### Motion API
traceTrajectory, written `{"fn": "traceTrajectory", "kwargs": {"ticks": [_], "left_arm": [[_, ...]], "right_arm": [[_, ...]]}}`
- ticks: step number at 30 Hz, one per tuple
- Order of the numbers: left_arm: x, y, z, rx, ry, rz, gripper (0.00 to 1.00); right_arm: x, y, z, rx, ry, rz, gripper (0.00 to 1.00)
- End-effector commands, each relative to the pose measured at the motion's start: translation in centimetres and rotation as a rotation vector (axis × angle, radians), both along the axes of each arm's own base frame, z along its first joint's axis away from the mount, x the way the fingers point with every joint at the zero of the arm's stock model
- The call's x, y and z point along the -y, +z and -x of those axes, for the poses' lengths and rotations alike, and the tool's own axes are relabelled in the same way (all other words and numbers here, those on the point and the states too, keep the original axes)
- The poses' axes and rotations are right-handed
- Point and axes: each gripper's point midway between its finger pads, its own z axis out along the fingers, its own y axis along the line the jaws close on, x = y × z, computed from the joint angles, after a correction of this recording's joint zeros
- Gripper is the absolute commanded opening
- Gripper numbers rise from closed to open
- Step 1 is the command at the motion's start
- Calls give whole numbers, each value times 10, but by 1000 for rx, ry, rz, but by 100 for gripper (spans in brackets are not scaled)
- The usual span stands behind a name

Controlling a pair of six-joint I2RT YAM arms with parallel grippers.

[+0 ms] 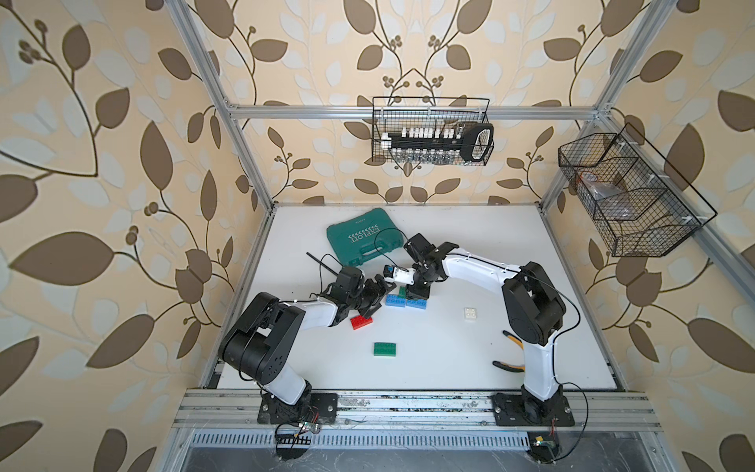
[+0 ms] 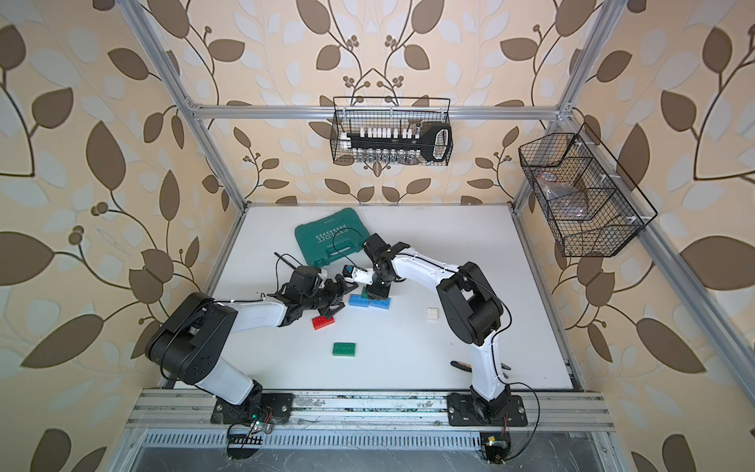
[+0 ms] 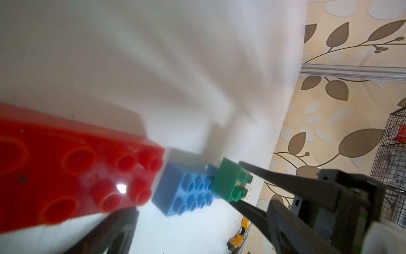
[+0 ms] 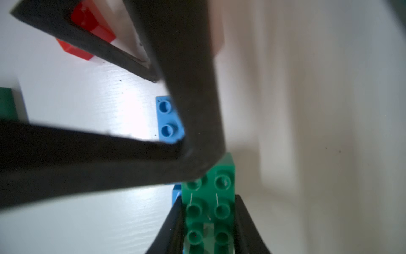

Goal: Assemble a small pinwheel with lego
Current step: Assemble the lego brick with the lego brick.

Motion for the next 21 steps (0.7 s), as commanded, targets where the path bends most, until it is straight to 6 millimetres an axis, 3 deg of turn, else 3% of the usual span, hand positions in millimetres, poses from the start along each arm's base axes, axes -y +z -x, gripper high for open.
{"fn": "traceTrajectory", "kwargs": {"ticks": [1, 5, 8, 9, 15, 21], "left_arm": [[-4, 11, -1, 51, 22, -12, 95], [-9, 25, 0, 90, 30, -21, 95], [-11, 25, 2, 88, 28, -40, 94], [-11, 35, 2, 115, 32, -22, 94], [-22, 44, 6, 158, 81, 7, 90], [-29, 58, 6, 190, 74, -29, 89]], "right_arm": [[16, -41, 39, -132, 61, 102, 18], [12, -40, 39, -141, 53, 92, 18], [15, -41, 36, -124, 52, 110, 18], [17, -43, 34, -124, 49, 123, 18], [25, -59, 38, -188, 20, 204, 17], [45, -66, 39, -163, -39, 275, 13]]}}
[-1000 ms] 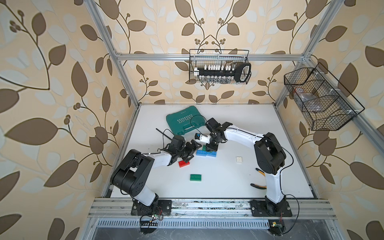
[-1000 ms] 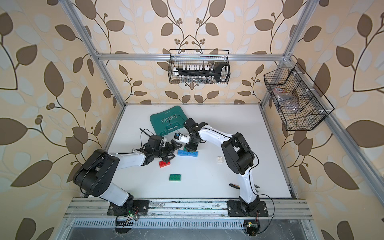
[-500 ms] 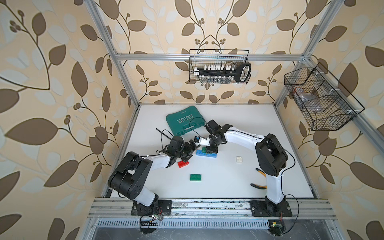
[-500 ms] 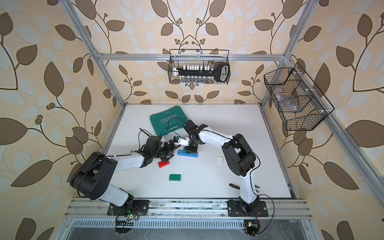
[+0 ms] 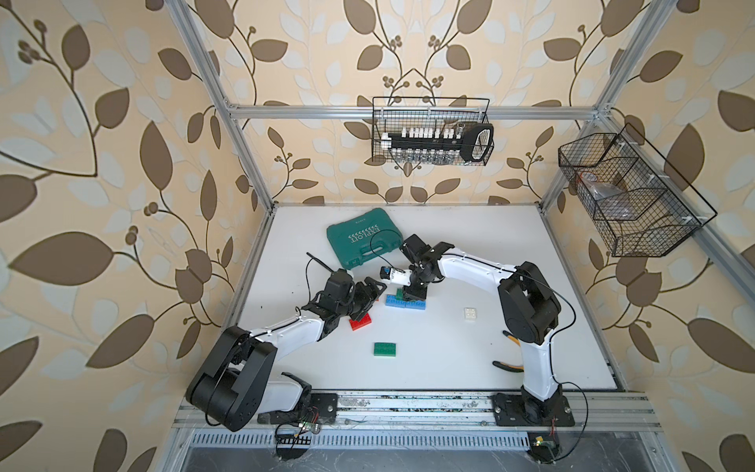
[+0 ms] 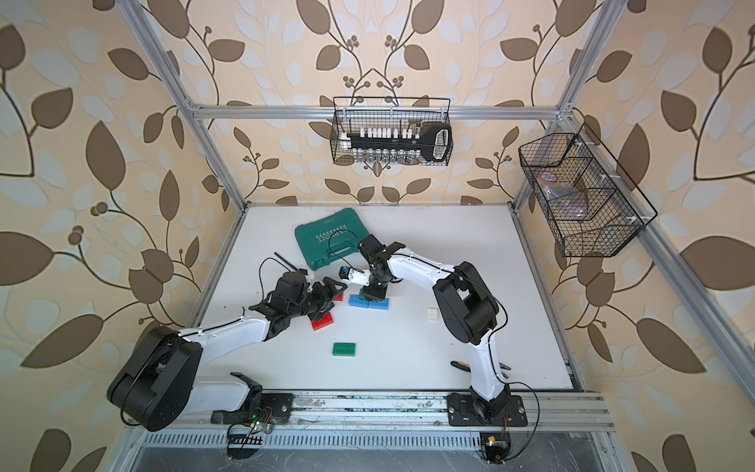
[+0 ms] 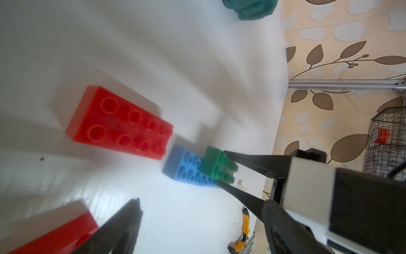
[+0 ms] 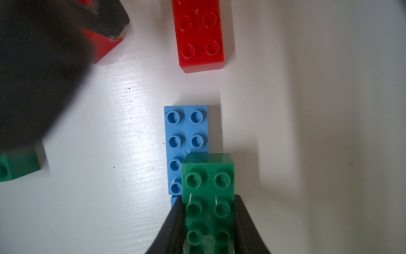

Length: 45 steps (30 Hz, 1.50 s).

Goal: Assemble a small pinwheel with lego
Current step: Assemble the lego brick with the lego brick.

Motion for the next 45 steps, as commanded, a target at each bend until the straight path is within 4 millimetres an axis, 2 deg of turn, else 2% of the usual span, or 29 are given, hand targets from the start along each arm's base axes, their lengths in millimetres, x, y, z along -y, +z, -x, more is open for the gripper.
{"fn": "traceTrajectory", "kwargs": {"ticks": [1, 6, 10, 13, 17, 22, 28, 33, 36, 38, 41, 45], "left_arm": [[2, 22, -11, 90, -5, 8, 88], [14, 8, -10, 66, -33, 28, 86], [20, 7, -9, 69, -48, 35, 87], [16, 10, -6, 74, -42, 29, 87], [10, 18, -3, 93, -29, 16, 86], [14, 24, -3, 96, -47, 29, 86], [9, 25, -2, 99, -42, 18, 86], [-8, 37, -3, 101, -37, -11, 88], [-15, 44, 1, 97, -51, -11, 88], [-17, 47, 6, 90, -60, -18, 88], [-15, 48, 12, 77, -78, 2, 89], [-11, 43, 15, 58, -96, 18, 90]], "right_arm": [[52, -62, 38, -149, -37, 248, 13], [56, -55, 35, -135, -45, 228, 13], [54, -59, 47, -174, -24, 241, 13], [71, -67, 56, -197, -60, 283, 13], [82, -71, 63, -176, -52, 276, 13], [67, -78, 67, -206, -39, 297, 11], [61, -90, 75, -244, 45, 374, 10], [56, -85, 75, -257, 53, 320, 10], [55, -68, 82, -232, 74, 271, 10], [58, -55, 87, -194, 56, 247, 11], [69, -53, 102, -169, 99, 286, 11], [62, -54, 107, -158, 125, 260, 11]]}}
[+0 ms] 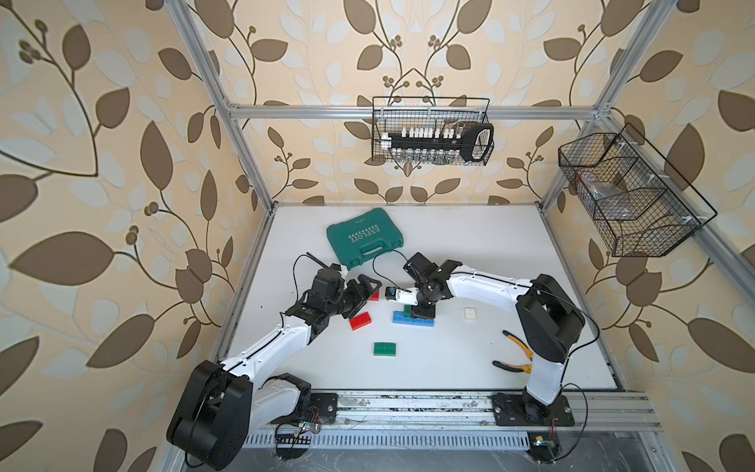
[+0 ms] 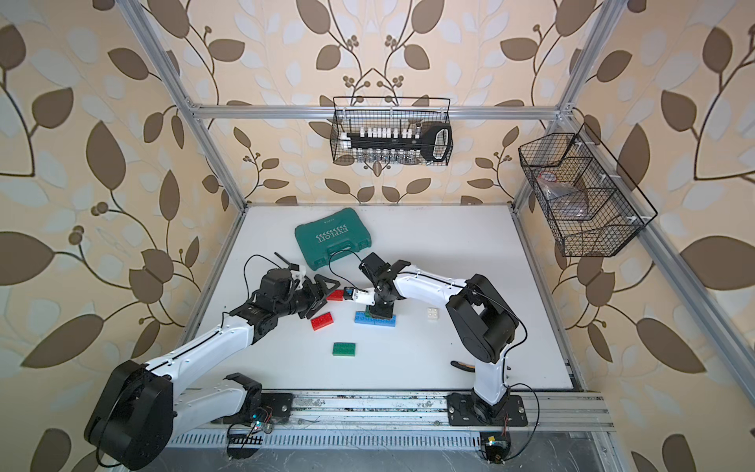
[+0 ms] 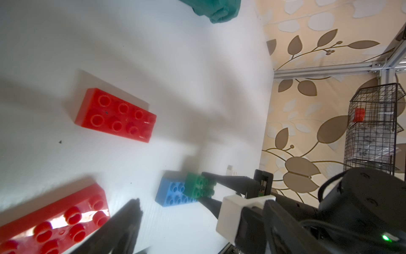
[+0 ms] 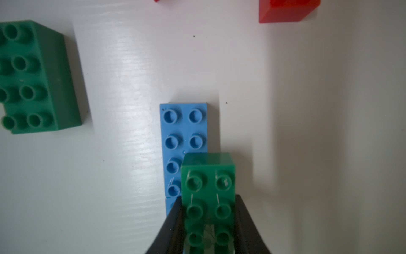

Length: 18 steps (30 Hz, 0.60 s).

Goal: Assemble a small pinwheel with lego
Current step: Assemble the lego brick with the lego brick.

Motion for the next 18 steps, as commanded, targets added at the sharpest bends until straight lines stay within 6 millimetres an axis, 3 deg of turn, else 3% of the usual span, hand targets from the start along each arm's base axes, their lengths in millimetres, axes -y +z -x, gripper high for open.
{"fn": "traceTrajectory", "kwargs": {"ticks": [1, 6, 13, 16, 18], "left_arm": [[6, 7, 2, 5, -47, 22, 90], [7, 7, 8, -11, -67, 12, 93], [2, 6, 12, -5, -63, -12, 94], [2, 5, 11, -5, -65, -16, 94], [2, 4, 12, -6, -66, -17, 95]], "right_arm": [[42, -52, 49, -176, 53, 217, 12], [40, -52, 45, -170, 55, 207, 16], [22, -15, 24, -85, 36, 125, 31], [18, -3, 19, -49, 47, 105, 40], [19, 0, 16, -23, 51, 103, 52]]}}
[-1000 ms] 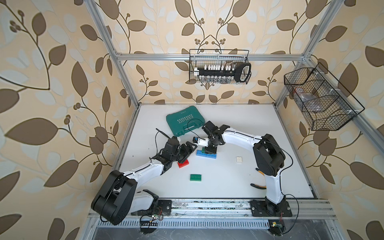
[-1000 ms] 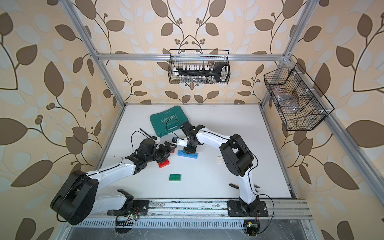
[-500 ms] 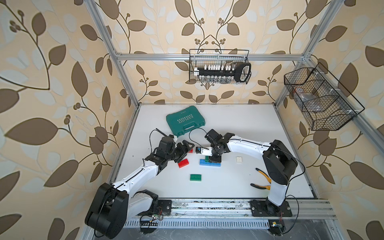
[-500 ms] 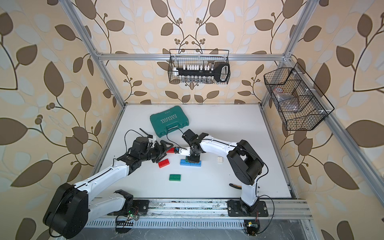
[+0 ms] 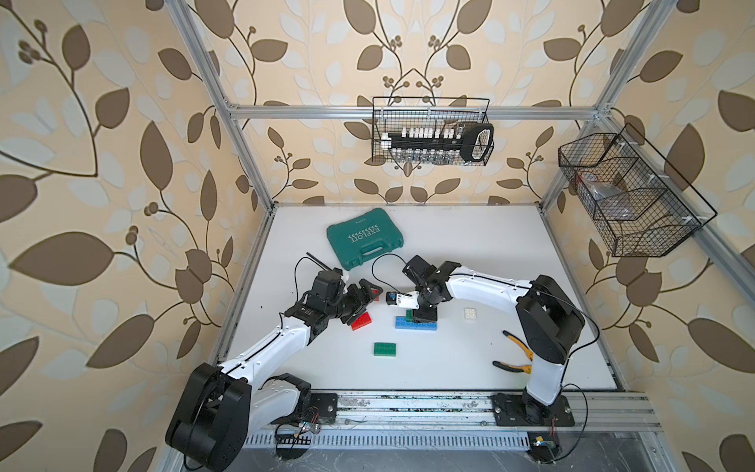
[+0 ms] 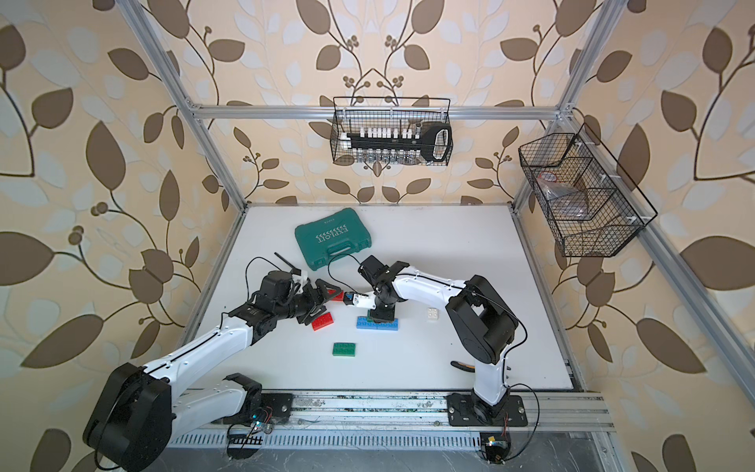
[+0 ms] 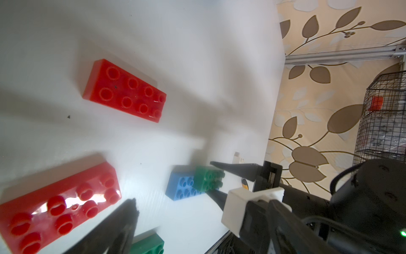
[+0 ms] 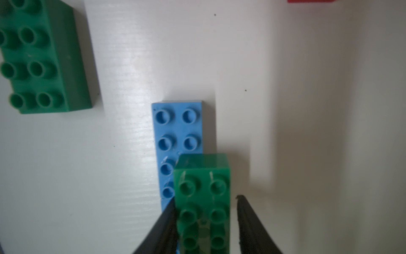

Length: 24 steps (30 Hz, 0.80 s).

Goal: Assemble a small pinwheel with lego
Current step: Assemble the lego brick with the lego brick.

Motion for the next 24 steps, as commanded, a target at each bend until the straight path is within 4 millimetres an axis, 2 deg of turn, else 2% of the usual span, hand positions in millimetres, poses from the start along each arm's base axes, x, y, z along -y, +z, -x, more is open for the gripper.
{"fn": "traceTrajectory", "kwargs": {"ticks": [1, 8, 14, 17, 20, 24], "left_arm": [[1, 12, -4, 45, -16, 0, 95], [3, 8, 4, 20, -60, -13, 94], [9, -2, 35, -64, -191, -100, 92], [21, -13, 54, -101, -292, -125, 93], [34, -21, 66, -100, -342, -89, 92], [22, -44, 72, -135, -337, -197, 94]], "right_arm": [[12, 1, 8, -2, 18, 53, 53], [6, 25, -3, 51, -37, -44, 53], [10, 51, -2, 85, -90, -114, 54], [12, 70, 11, 64, -161, -185, 53], [8, 93, 34, 2, -269, -332, 54], [2, 106, 67, -132, -418, -484, 53]]}}
